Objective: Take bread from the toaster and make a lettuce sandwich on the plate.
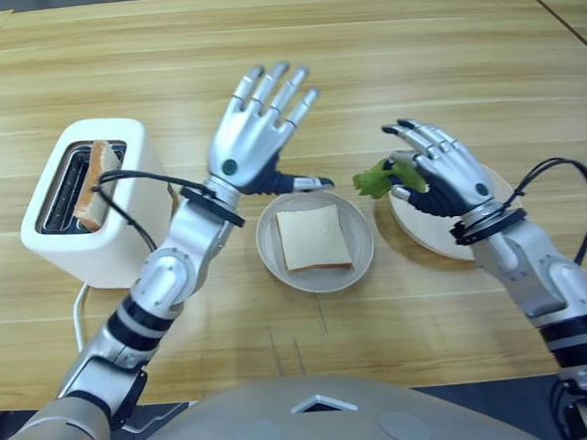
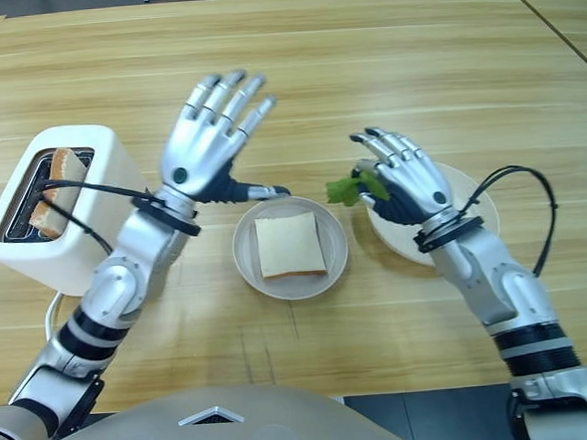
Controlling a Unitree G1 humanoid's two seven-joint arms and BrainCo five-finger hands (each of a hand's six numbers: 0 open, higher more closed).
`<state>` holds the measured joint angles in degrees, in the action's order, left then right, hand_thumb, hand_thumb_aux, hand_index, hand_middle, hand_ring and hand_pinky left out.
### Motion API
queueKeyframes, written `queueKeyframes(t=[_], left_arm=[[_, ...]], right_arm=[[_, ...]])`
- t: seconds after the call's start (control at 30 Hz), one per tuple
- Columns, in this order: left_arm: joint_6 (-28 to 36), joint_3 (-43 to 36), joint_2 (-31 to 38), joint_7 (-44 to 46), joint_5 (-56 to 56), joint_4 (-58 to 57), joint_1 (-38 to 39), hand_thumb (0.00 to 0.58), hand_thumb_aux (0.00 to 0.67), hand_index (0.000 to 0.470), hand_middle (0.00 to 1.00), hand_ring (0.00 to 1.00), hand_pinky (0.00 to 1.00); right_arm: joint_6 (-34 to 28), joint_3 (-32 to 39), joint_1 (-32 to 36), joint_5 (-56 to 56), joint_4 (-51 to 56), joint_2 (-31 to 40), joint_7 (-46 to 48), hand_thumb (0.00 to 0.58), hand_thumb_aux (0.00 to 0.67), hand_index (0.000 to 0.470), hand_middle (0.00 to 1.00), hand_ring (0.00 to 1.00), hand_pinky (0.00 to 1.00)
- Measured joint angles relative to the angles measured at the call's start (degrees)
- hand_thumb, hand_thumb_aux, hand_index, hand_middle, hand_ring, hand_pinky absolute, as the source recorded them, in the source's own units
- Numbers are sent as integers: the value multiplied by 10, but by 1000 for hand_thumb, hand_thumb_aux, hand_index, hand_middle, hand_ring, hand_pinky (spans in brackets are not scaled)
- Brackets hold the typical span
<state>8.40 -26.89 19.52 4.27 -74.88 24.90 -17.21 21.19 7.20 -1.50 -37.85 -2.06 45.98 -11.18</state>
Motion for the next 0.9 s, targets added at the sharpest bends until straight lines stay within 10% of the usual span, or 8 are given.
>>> queueKeyframes(t=[0.43, 0.9], left_arm=[[65, 457, 142, 254, 126, 207, 194, 0, 0, 0, 0, 0, 0], [71, 491, 134, 318, 202, 203, 275, 0, 0, 0, 0, 0, 0]], right_arm=[[-31, 119, 87, -129, 27, -144, 11, 580, 670, 470, 0, 0, 0], [-35, 98, 43, -4, -37, -93, 240, 580, 670, 470, 0, 0, 0]])
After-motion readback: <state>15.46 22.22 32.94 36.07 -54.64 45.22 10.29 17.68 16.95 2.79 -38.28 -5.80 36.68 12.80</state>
